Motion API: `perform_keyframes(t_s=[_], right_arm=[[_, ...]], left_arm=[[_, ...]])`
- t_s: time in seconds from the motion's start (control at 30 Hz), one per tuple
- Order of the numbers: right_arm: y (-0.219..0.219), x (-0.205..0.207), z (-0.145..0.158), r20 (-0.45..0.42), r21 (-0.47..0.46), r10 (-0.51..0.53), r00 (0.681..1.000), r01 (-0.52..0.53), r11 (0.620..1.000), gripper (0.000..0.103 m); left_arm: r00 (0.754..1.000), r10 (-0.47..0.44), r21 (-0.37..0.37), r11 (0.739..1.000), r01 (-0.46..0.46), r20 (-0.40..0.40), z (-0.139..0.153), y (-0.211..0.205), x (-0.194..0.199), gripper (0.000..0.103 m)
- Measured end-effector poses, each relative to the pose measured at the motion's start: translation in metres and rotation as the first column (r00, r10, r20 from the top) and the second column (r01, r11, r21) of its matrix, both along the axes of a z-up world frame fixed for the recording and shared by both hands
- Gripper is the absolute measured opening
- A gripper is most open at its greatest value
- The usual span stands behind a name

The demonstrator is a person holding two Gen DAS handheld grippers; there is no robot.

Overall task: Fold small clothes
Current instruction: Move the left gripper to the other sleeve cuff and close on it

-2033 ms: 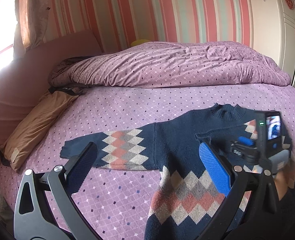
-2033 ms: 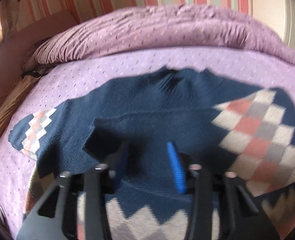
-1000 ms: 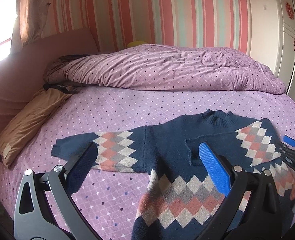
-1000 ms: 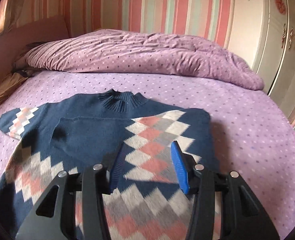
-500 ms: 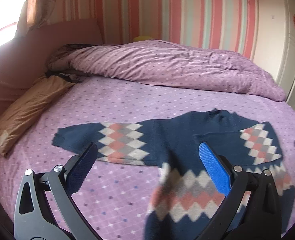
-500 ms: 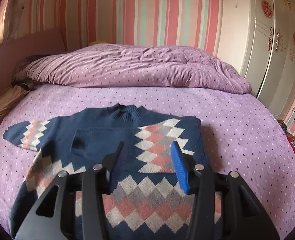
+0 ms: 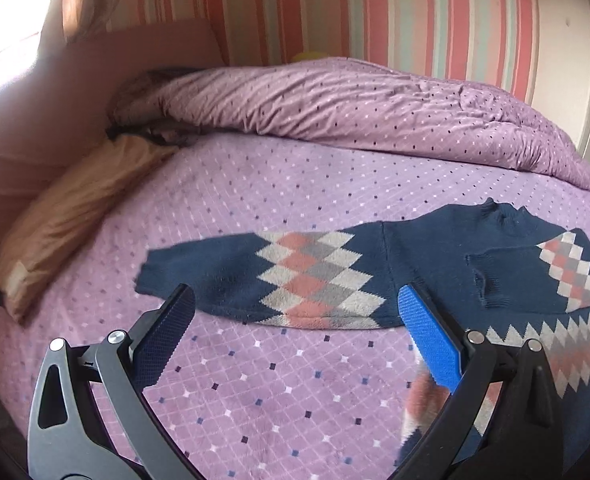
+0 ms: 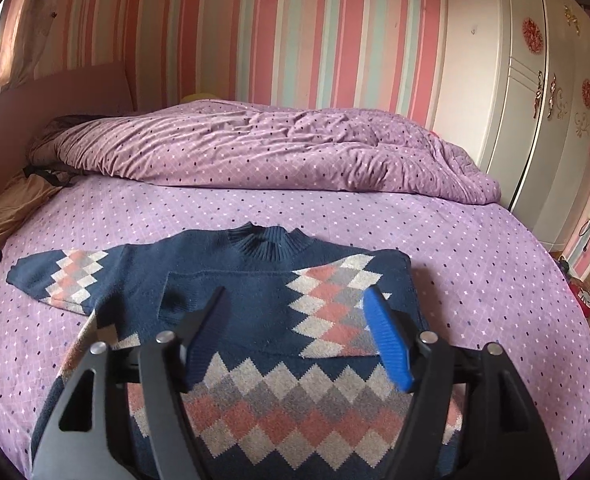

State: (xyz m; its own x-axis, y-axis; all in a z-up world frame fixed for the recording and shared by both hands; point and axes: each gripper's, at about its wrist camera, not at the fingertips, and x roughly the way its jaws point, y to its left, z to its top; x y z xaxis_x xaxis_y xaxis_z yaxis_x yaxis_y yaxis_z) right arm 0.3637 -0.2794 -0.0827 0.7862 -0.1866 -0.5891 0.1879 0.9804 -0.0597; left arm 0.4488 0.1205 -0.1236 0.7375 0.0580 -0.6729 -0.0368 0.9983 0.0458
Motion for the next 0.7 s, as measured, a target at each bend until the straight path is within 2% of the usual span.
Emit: perform_keyframes(t_s=[0.1, 0.23, 0.43, 0.57, 0.7], right_arm=[[0.007, 0.0, 0.0, 0.003, -0.01, 0.01, 1.0, -0.01, 1.0, 0.07], [0.021, 0.004, 0.0, 0.004, -0.028, 0.027, 1.0, -0.027, 0.999, 0.07], [0.033, 0.012, -0.008, -0.005, -0.041, 0.027, 1.0, -0.028, 0.999, 0.07], [0.038, 0.018, -0.015, -0.02, -0.063, 0.034, 0.999, -0.035, 0.997, 0.07], [0.043, 0.023, -0.023, -0.035, -0.104, 0.034, 0.999, -0.037, 0.994, 0.07]], left_arm=[[1.0, 0.014, -0.019, 1.0, -0.014, -0.022, -0.017, 0.024, 0.012, 0.1], [0.999, 0.011, -0.115, 0.993, -0.015, -0.04, -0.04, 0.066, 0.024, 0.1], [0.995, 0.044, -0.18, 0.982, -0.06, -0.092, -0.082, 0.122, 0.049, 0.1], [0.993, 0.043, -0.296, 0.952, -0.073, -0.109, -0.11, 0.159, 0.063, 0.1], [0.992, 0.064, -0.38, 0.92, -0.1, -0.107, -0.127, 0.185, 0.073, 0.1]])
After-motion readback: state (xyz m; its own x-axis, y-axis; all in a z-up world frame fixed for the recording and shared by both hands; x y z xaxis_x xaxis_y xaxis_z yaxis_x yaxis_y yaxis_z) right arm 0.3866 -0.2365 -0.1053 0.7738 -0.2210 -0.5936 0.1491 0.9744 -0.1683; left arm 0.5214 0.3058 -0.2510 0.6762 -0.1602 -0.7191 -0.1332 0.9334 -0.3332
